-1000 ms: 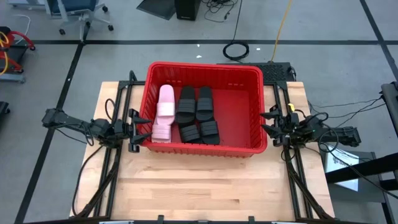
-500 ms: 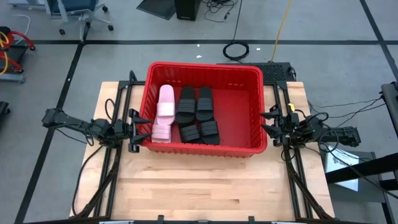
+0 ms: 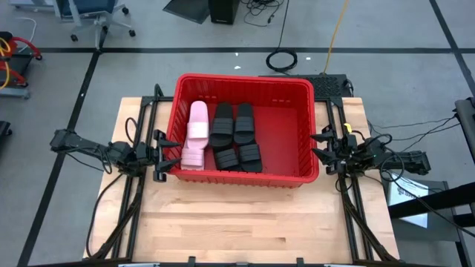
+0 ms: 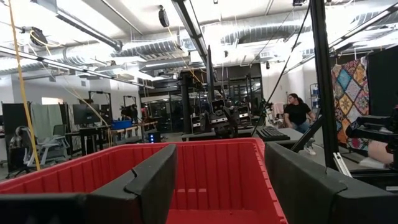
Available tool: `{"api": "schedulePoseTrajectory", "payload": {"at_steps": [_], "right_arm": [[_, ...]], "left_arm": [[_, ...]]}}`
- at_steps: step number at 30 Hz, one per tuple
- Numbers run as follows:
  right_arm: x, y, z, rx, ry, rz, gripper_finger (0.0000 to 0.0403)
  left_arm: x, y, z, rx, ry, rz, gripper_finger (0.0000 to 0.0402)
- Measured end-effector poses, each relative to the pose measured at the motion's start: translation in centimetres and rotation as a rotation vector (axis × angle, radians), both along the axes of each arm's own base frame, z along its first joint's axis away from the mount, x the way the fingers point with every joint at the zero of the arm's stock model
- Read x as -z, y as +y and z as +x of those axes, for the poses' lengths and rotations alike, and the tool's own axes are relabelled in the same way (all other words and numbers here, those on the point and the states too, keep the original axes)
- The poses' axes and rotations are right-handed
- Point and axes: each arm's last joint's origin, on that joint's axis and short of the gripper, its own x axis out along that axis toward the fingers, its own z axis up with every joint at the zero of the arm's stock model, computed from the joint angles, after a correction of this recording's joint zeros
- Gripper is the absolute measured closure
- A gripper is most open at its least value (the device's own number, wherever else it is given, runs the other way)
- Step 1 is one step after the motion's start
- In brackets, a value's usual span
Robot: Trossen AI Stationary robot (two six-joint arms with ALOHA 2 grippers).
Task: Pick and place slides into bin
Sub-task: Return to Home Position
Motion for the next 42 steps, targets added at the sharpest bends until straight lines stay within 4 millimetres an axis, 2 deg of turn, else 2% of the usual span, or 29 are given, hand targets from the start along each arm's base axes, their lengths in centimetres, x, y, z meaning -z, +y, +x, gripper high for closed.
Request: {"api": "schedulePoseTrajectory", "payload": {"at_steps": [42], "right_arm": [[0.00, 0.00, 0.00, 0.000, 0.000, 0.000, 0.0175]], "left_arm": [[-0.03, 0.00, 0.00, -0.001, -0.001, -0.001, 0.0153]]}}
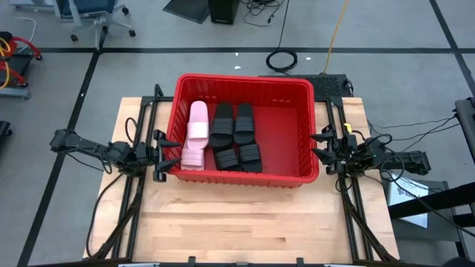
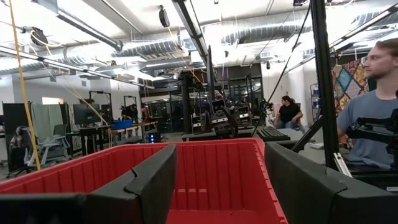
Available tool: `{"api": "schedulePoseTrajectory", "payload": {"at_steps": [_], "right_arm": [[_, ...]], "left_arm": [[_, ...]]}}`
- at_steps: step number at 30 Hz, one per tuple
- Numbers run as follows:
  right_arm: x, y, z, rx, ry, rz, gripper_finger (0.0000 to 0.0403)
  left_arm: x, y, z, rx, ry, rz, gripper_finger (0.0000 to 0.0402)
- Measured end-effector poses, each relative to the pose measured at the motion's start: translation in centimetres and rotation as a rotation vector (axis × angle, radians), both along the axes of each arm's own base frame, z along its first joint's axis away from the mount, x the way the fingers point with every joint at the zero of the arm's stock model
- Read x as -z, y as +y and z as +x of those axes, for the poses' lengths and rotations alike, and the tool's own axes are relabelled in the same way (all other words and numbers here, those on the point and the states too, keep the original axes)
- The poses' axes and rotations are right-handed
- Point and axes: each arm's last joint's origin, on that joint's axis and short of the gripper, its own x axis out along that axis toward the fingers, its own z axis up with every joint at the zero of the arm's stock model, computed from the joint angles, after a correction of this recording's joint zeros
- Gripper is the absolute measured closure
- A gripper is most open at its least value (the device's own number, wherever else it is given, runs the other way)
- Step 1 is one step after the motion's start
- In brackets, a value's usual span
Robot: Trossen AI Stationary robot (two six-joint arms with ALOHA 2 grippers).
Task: Pick and place slides into bin
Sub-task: Return to Home Position
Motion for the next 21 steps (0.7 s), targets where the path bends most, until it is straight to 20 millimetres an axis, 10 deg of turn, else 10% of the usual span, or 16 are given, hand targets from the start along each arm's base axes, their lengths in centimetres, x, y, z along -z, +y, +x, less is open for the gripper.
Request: {"api": "schedulePoseTrajectory", "payload": {"at_steps": [21], "right_arm": [[0.00, 0.00, 0.00, 0.000, 0.000, 0.000, 0.0174]], "left_arm": [[-0.01, 0.00, 0.00, 0.000, 0.000, 0.000, 0.0153]]}}
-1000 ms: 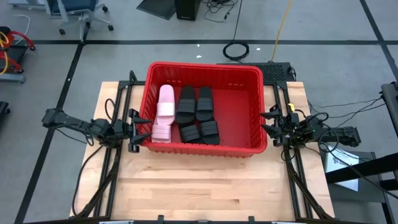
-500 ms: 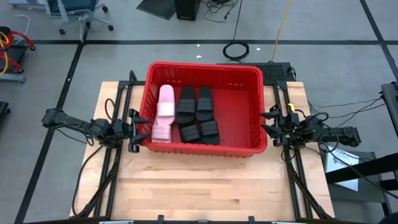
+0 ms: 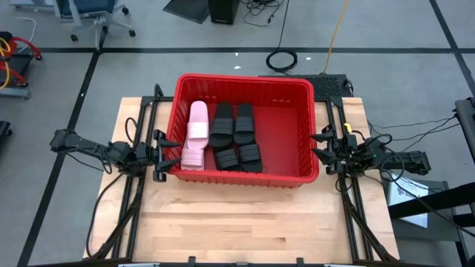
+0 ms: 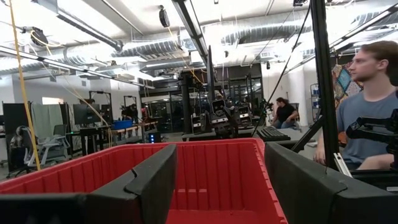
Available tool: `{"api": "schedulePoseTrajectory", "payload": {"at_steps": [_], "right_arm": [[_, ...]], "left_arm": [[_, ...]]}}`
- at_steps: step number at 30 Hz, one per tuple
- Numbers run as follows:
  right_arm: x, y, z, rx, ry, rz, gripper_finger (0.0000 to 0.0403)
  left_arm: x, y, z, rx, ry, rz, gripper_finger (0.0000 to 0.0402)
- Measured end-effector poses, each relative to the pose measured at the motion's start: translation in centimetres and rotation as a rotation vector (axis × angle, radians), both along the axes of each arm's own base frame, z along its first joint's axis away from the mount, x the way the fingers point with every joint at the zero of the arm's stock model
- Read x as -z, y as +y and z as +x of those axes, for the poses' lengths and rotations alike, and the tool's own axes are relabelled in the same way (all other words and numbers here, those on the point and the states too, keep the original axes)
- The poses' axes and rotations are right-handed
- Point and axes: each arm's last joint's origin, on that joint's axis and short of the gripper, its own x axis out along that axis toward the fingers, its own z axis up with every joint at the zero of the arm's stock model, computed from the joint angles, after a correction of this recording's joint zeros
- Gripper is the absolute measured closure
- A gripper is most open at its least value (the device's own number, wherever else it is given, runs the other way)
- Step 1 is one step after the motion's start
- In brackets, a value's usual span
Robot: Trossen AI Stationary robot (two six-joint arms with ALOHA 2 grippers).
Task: Pick and place slides into bin
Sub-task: Return to Home Position
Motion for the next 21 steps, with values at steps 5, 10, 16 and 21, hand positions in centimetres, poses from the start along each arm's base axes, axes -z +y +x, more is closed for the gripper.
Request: {"api": "schedulePoseTrajectory", "payload": {"at_steps": [5, 10, 16, 21], "right_arm": [[0.00, 0.00, 0.00, 0.000, 0.000, 0.000, 0.0172], [0.00, 0.00, 0.00, 0.000, 0.000, 0.000, 0.0176], [0.00, 0.00, 0.00, 0.000, 0.000, 0.000, 0.0171], [0.00, 0.00, 0.00, 0.000, 0.000, 0.000, 0.0171]], "left_arm": [[0.00, 0.00, 0.00, 0.000, 0.000, 0.000, 0.0153], [0.00, 0.00, 0.00, 0.000, 0.000, 0.000, 0.0153], [0.00, 0.00, 0.00, 0.000, 0.000, 0.000, 0.0153], [0.00, 0.00, 0.00, 0.000, 0.000, 0.000, 0.0153]]}}
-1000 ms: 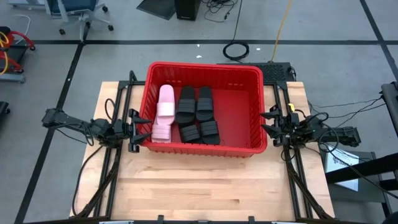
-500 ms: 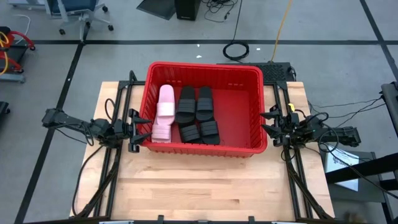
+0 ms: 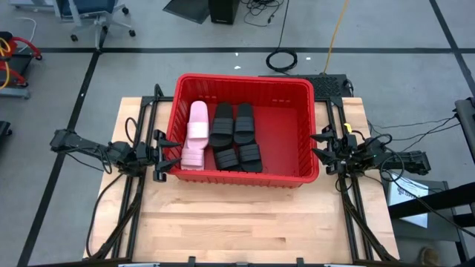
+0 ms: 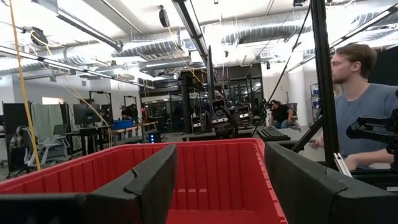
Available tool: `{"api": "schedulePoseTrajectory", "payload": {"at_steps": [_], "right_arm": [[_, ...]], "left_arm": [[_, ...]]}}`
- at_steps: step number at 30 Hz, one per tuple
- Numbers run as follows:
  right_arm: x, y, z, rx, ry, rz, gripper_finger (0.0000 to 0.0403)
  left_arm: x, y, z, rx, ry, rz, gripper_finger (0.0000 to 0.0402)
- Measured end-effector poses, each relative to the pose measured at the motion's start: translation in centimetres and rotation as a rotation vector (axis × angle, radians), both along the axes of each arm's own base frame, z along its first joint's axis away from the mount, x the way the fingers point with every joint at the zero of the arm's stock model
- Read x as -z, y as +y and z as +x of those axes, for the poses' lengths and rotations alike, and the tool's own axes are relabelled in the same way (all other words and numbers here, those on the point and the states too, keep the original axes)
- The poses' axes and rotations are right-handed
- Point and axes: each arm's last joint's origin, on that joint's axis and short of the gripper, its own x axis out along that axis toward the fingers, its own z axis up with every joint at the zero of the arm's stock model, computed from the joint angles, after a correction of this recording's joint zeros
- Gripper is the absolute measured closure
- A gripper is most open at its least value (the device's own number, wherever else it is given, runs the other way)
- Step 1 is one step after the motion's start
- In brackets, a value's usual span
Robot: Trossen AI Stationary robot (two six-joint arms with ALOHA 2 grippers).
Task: Pick and place slides into bin
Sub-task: Return to Home Position
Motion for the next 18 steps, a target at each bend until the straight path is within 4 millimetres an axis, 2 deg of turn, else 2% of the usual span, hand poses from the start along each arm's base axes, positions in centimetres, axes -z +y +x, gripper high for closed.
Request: {"api": "schedulePoseTrajectory", "payload": {"at_steps": [18], "right_arm": [[0.00, 0.00, 0.00, 0.000, 0.000, 0.000, 0.0176]], "left_arm": [[0.00, 0.00, 0.00, 0.000, 0.000, 0.000, 0.0153]]}}
